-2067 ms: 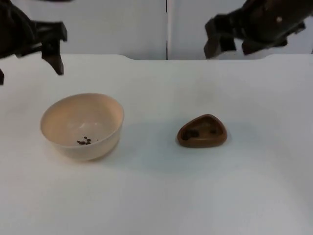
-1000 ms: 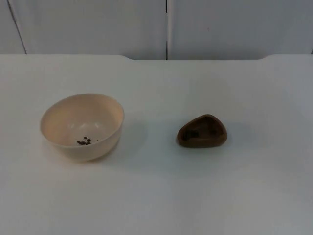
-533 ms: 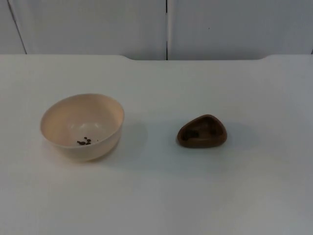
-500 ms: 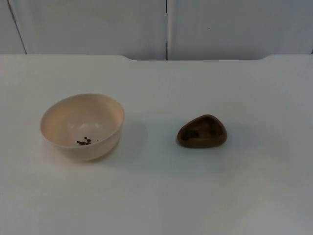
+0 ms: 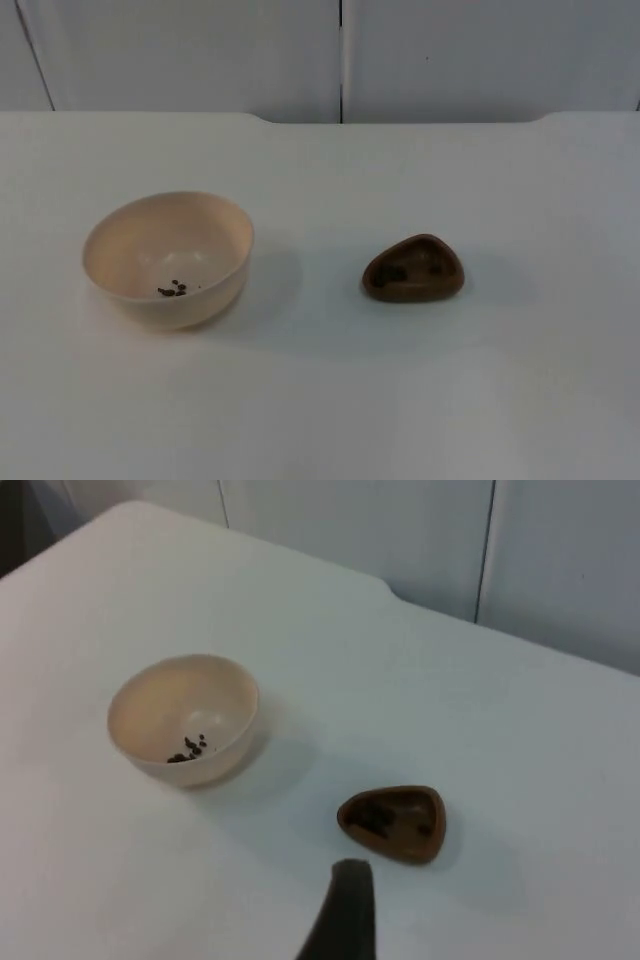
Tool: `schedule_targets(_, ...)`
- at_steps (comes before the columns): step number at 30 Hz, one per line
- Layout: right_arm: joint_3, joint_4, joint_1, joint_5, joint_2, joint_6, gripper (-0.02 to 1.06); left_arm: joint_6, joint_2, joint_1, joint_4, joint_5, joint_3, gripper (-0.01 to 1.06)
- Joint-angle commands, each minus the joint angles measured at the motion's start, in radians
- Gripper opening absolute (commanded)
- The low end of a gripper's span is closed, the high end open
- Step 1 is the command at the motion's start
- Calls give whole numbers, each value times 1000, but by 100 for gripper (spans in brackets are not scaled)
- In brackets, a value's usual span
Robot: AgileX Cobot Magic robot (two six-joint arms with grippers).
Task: Pick up the bowl with the left hand and pour the coffee beans from the cup into the bowl with the right hand.
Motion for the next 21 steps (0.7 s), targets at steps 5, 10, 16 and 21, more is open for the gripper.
schedule_targets(5,77,0,-1,7,-164,-5,71,43,-102,-1,-38,24,10,89)
schedule_targets(10,106,5,-1,58,-258,-5,71,84,-164,-1,-58,48,10,89)
schedule_targets(16,107,5,-1,117,-331,-5,71,150,-211,-1,-78,106,10,89)
schedule_targets(21,141,1,-1,126,-406,-5,71,212,-255,-1,-105,115,10,89)
